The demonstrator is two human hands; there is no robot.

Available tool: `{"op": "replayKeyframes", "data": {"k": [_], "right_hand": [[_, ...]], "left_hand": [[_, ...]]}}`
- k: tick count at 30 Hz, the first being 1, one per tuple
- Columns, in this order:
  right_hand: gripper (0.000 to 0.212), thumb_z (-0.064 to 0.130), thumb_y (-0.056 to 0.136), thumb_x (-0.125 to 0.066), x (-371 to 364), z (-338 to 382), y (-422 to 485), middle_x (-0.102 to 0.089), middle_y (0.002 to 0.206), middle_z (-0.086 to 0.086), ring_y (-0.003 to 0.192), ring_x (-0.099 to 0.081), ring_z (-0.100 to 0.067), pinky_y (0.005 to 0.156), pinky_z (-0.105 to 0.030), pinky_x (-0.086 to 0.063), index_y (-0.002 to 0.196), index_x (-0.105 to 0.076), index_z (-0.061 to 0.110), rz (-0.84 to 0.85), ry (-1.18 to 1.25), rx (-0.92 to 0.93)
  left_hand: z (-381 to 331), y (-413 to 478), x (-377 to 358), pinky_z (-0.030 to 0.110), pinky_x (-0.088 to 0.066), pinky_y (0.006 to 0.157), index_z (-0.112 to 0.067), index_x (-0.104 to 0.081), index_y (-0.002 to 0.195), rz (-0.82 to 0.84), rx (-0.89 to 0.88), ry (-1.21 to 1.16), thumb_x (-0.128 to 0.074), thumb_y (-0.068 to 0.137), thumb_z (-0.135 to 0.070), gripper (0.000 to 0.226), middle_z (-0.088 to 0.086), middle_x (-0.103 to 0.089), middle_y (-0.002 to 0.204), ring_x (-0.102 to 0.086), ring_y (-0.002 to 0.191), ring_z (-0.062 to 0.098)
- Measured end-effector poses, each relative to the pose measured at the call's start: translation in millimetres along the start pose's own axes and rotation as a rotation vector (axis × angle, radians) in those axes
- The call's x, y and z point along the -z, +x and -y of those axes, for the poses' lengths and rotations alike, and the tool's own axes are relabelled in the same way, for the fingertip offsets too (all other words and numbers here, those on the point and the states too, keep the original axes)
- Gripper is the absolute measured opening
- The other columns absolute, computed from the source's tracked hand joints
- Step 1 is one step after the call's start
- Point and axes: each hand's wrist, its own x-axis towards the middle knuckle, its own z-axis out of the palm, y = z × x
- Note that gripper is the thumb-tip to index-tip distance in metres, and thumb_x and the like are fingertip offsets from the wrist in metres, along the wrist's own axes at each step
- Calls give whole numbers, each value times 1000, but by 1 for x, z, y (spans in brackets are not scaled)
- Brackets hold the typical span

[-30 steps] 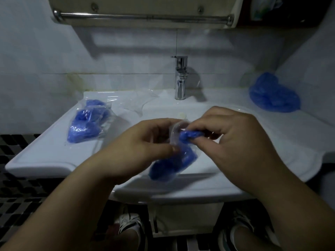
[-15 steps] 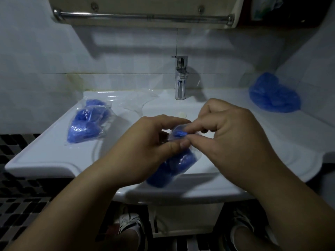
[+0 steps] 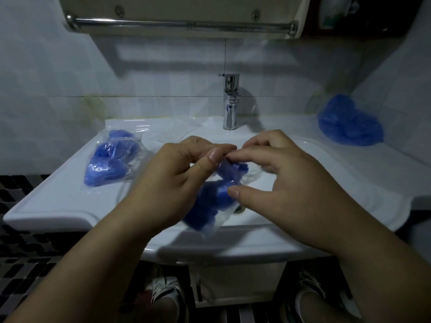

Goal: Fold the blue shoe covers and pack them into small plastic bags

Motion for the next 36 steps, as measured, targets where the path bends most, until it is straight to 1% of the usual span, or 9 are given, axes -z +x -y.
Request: {"op": "replayKeyframes", "data": {"k": [2,5,12,17,19,21,24,30,36], "right_hand": [[37,35,73,-78,0,-2,-1,-60,109,18,98,-62,-1,86,-25,-54,109,-69,36,-55,91,0],[29,26,71,-82,2,-4,-1,-70,94,14,86,-68,-3,76,-27,-59,98,-71,31,-84,163,-24],[33,59,68,-63,-6,-3,-2,-60,102,17,97,-60,1,86,-31,-53,92,-69,38,104,35,6],[22,50,76,-67,-5,0,-1,-67,92,14,88,-64,0,80,-32,-53,90,-73,34,193,81,6],[9,37,81,-70,-5,-2,1,-68,82,11,79,-65,-3,75,-30,-52,81,-75,29,98,109,8],[5,24,80,-74,-4,-4,2,-69,76,9,72,-66,-5,68,-23,-52,77,-76,25,-24,148,-7],[5,18,77,-78,3,-5,1,-72,69,6,63,-68,-6,54,-11,-48,74,-75,20,-97,282,-83],[6,16,72,-81,14,-9,-1,-76,83,8,79,-73,-11,78,-30,-59,72,-75,16,-165,388,-127],[16,10,71,-82,11,-7,0,-74,76,10,72,-71,-7,73,-26,-59,66,-71,21,-267,292,-106]], "left_hand": [[-3,-2,0,36,-49,95,-31,-71,111,7,47,-78,-43,98,-35,31,-13,-71,106,-64,105,5],[-6,-4,-1,25,-48,89,-29,-73,107,-20,126,-197,-45,98,-26,29,-14,-73,103,-64,102,0],[-12,-2,0,2,-45,70,-36,-74,87,-93,155,-158,-49,94,-14,33,-24,-72,84,-64,87,-7],[-11,-4,-3,24,-50,85,-35,-77,95,-86,160,-271,-48,95,-33,28,-9,-73,95,-66,93,3],[-6,-4,-3,27,-52,84,-34,-72,106,-20,155,-291,-59,87,-46,27,-6,-72,98,-67,93,8],[2,-3,-3,34,-57,83,-29,-66,116,62,155,-262,-78,73,-45,48,1,-72,102,-69,95,15],[4,-1,-3,42,-60,80,-17,-69,105,70,161,-209,-80,63,-36,48,4,-74,96,-72,90,18],[12,0,-2,47,-57,83,-21,-73,90,56,202,-202,-76,61,-36,32,1,-75,88,-72,85,20],[6,1,-5,38,-54,89,-25,-71,97,12,156,-270,-81,63,-42,39,-4,-73,100,-68,98,14]]}}
